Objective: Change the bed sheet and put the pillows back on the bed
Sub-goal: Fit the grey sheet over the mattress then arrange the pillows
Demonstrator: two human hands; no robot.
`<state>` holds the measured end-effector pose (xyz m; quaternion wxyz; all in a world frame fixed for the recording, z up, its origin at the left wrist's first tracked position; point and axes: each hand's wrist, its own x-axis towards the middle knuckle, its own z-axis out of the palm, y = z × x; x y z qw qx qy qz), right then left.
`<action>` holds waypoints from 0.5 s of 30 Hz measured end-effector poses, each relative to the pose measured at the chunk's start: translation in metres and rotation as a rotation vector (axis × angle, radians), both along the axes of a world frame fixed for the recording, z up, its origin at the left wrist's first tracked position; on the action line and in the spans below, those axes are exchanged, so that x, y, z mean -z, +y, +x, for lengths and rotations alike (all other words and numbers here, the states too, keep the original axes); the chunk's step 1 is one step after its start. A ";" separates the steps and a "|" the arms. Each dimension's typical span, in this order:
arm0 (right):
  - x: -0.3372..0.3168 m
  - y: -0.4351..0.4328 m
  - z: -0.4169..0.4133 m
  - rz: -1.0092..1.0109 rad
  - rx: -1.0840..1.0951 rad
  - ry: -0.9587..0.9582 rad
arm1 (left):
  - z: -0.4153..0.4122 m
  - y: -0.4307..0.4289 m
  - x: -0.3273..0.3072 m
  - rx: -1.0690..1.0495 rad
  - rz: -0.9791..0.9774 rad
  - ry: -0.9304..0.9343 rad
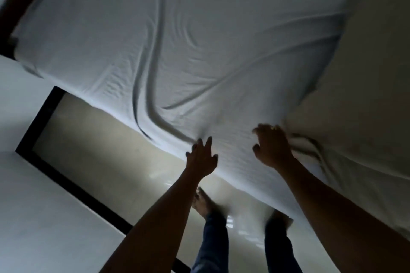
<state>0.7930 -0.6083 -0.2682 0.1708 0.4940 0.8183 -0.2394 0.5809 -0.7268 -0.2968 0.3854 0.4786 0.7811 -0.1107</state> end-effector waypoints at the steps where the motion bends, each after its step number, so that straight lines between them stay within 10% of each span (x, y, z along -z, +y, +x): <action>1: 0.014 -0.016 -0.011 -0.137 0.048 -0.038 | -0.029 -0.012 0.003 -0.044 -0.021 -0.002; 8: 0.042 -0.069 -0.119 -0.344 0.350 -0.414 | -0.194 -0.053 0.011 -0.134 0.029 0.052; 15: 0.033 -0.036 -0.239 -0.357 0.214 -0.124 | -0.306 -0.014 0.009 -0.195 0.199 0.186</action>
